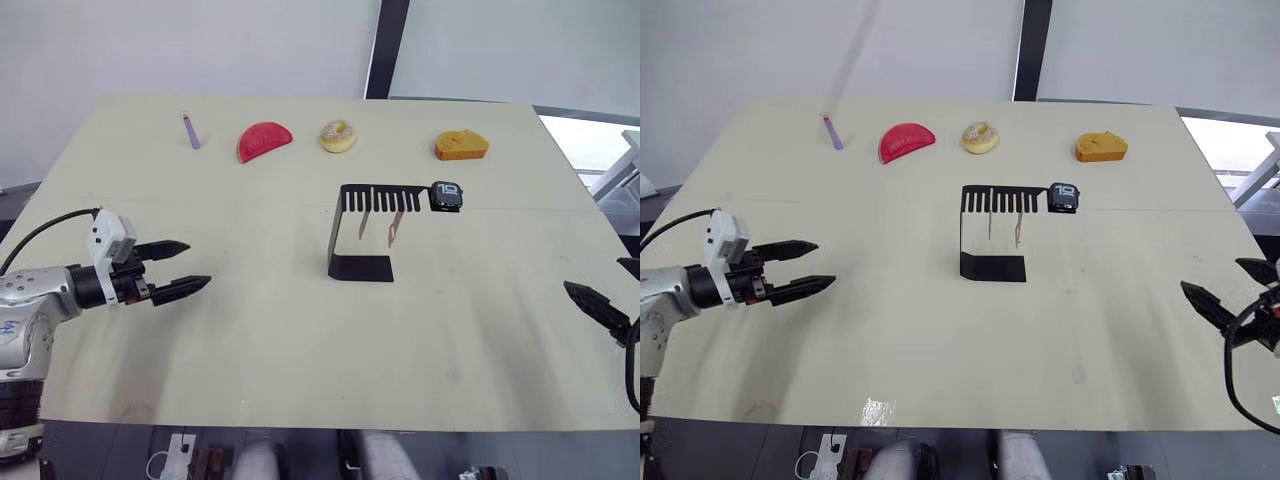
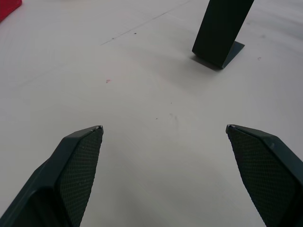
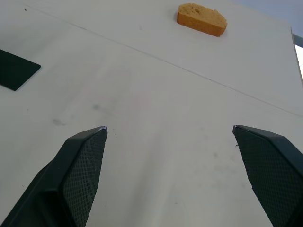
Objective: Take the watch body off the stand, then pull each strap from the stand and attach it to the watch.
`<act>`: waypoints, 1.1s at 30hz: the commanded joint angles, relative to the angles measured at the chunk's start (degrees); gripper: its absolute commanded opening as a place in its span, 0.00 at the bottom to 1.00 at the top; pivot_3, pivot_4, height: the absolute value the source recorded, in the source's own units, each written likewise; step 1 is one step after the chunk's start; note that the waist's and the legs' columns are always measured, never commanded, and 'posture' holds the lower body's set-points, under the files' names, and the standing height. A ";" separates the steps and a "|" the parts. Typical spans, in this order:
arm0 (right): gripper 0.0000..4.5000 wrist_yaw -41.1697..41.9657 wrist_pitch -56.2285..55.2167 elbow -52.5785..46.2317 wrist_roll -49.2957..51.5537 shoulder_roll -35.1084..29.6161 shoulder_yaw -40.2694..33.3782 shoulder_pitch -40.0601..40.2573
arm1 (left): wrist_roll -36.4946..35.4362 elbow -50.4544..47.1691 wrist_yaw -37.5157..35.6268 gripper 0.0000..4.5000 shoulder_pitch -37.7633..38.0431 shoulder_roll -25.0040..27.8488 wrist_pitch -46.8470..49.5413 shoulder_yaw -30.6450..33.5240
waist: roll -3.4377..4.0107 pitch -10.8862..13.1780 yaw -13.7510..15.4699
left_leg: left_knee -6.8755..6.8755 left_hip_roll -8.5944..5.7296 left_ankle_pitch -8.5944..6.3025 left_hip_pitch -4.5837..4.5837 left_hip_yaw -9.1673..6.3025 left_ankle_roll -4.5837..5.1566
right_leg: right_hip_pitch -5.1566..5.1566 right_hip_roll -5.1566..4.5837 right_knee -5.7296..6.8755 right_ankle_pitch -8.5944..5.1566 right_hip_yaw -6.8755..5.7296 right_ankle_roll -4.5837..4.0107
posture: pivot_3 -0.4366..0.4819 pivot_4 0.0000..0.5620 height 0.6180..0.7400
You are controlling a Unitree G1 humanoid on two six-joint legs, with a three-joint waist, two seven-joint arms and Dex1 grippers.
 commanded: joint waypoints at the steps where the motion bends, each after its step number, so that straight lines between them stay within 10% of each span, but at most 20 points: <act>1: 1.00 -8.06 3.42 -9.29 3.00 3.49 -0.51 -1.74 | -3.60 -7.41 -0.76 0.99 -2.78 -0.05 2.03 -0.96 | -0.01 0.00 -0.04 | 0.00 0.00 0.00 0.00 0.00 -0.01 | 0.00 0.00 0.00 0.00 0.00 0.00 | 0.48 0.27 0.98; 17: 1.00 -67.20 17.79 -28.06 38.62 12.04 23.38 -28.90 | -5.02 -4.45 -5.73 0.99 -28.94 -8.83 2.02 -13.69 | 0.02 -0.02 -0.37 | 0.60 0.02 0.03 -0.15 -0.02 -0.05 | -0.11 0.06 0.37 -0.04 0.04 -0.06 | 0.48 0.27 0.98; 33: 1.00 -89.14 10.86 -20.09 50.40 4.99 39.63 -43.13 | -3.34 -2.98 -6.73 0.99 -30.28 -14.44 -1.69 -15.54 | 0.02 -0.02 -0.60 | 0.63 0.10 0.02 -0.26 -0.06 -0.02 | -0.16 0.04 0.32 -0.04 0.01 -0.05 | 0.48 0.27 0.98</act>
